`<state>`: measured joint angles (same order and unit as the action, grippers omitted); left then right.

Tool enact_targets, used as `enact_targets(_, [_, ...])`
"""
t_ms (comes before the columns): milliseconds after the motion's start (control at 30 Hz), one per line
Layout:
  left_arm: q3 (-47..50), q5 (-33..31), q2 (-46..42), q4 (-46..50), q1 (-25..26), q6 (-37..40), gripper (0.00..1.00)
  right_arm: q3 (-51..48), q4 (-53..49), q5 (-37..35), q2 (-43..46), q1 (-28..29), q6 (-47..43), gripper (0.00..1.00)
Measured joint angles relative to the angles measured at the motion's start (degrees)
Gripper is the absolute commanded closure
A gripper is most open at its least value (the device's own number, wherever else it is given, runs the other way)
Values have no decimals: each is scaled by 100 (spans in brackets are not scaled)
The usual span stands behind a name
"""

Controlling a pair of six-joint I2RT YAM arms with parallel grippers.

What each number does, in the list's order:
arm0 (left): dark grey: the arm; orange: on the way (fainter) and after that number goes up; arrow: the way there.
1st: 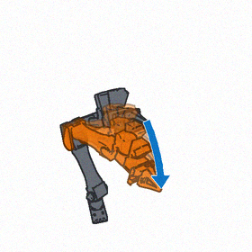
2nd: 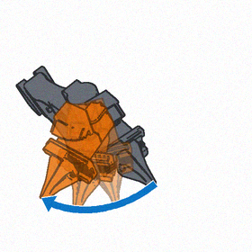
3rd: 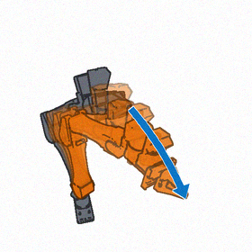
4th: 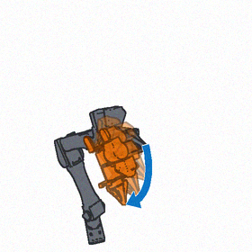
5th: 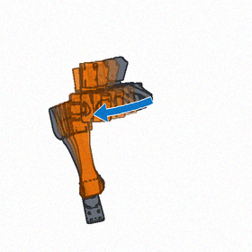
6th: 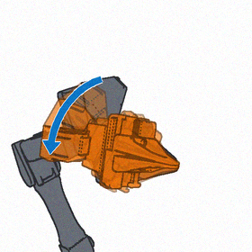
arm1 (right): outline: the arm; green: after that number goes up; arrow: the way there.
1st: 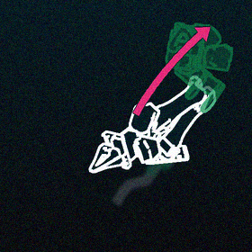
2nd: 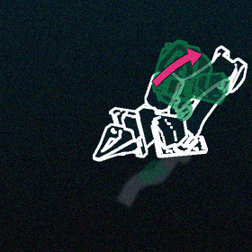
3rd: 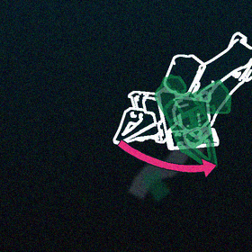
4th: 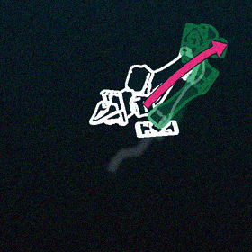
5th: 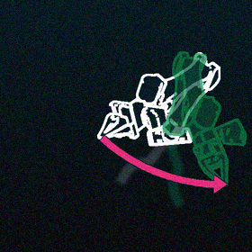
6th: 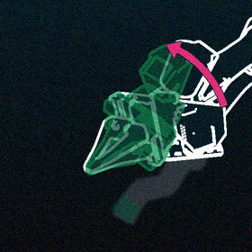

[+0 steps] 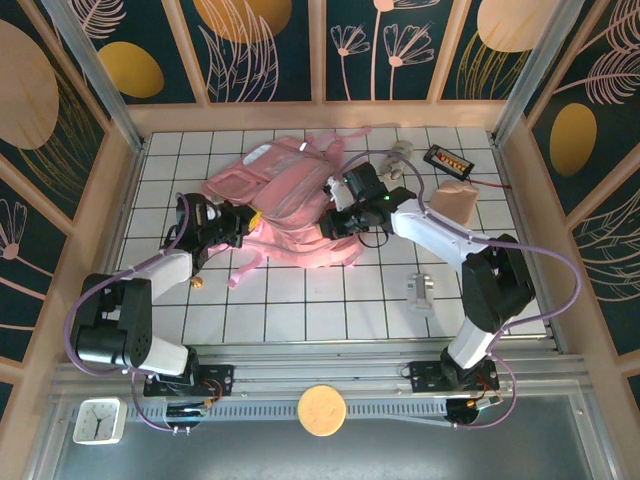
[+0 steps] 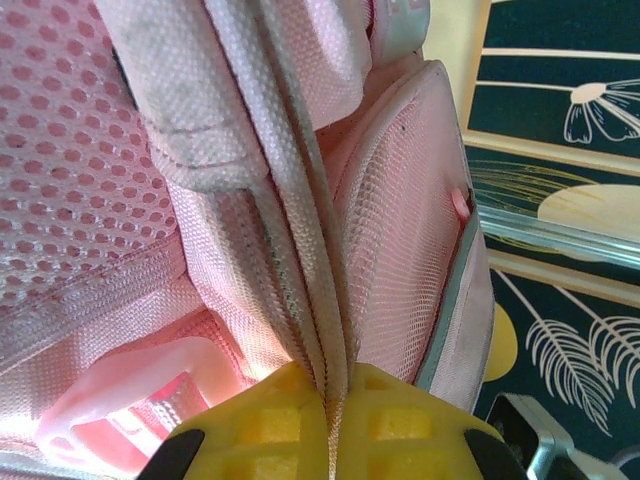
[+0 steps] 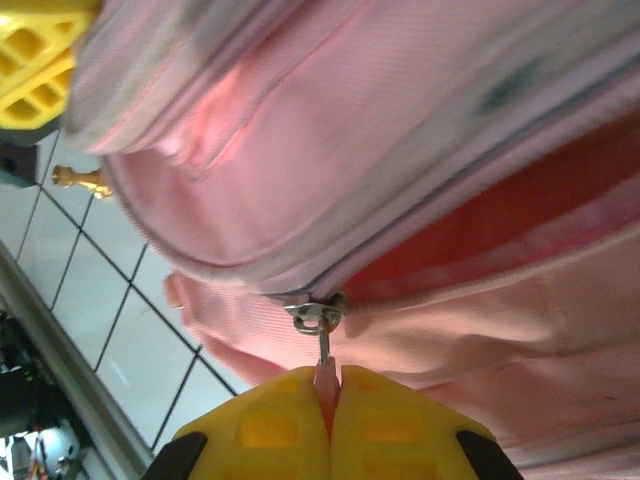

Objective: Pack the student bag

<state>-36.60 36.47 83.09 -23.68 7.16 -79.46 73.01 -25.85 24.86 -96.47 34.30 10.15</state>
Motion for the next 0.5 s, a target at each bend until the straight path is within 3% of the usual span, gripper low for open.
enact_targets(200, [-9,437,-39,262,-227,382,100,-101,105,-85,120,-496,-94,100])
enact_targets(433, [-1128,619,909,903,-531,1060,100,-240,345,-304,240,214,-52,100])
enact_targets(467, [-1412,575,1123,994,-586,1185,87,-236,428,-339,221,402,13,100])
enact_targets(500, [-1672,538,1305,1102,-616,1305,64,-227,511,-339,190,551,79,100])
